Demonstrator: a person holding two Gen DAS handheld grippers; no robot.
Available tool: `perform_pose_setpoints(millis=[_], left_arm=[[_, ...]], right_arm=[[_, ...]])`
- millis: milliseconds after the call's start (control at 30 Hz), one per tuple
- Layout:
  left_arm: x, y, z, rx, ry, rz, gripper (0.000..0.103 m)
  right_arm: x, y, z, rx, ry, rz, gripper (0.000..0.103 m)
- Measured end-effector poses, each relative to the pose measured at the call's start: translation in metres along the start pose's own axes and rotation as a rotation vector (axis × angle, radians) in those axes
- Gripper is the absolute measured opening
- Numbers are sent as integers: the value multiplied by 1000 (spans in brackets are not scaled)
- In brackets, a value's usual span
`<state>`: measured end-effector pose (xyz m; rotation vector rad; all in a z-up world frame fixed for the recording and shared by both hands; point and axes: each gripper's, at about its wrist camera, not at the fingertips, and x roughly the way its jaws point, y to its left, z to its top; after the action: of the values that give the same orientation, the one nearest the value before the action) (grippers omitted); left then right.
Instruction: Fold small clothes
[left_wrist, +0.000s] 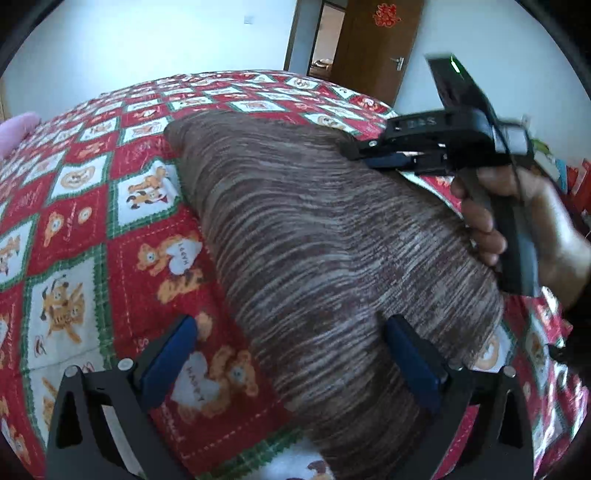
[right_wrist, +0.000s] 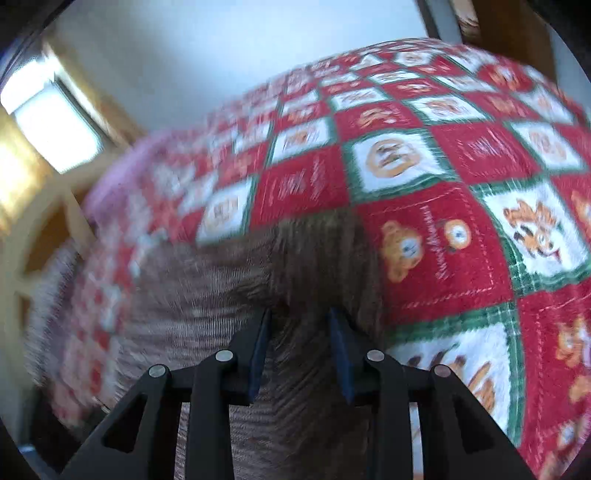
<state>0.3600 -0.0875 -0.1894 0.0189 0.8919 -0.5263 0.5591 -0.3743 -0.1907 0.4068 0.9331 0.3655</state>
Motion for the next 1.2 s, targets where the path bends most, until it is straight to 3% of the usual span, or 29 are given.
perform_pose_setpoints(millis=[67,167,233,300,400,667,1033,1200], left_arm=[[-3,5,0,-22,-12,-32,103],[-8,14,2,-72,-43,-56,103],[-14,24,2,-135,-83,-48,103],[-15,38,2,-210,-100,-64,103],[-14,46,0,-257,-108,-105,103],[-8,19,5,-121,-77,-91,103],[-2,11,5,-53,-31,-95,102],[2,1,5,-4,-10,-58,102]], right_arm=[[-6,-14,-2,56,-21,56,32],[-18,-29,-9,75,-62,52,35],[-23,-46,-18,110,-81,-9,40],[-25,-57,-21,151,-109,62,40],[-27,-62,-17,172,-103,83,42],[-27,-57,-25,123,-116,145,46],[-9,-38,-21,38,-42,165,46],[-1,-33,-17,20,-22,178,42]])
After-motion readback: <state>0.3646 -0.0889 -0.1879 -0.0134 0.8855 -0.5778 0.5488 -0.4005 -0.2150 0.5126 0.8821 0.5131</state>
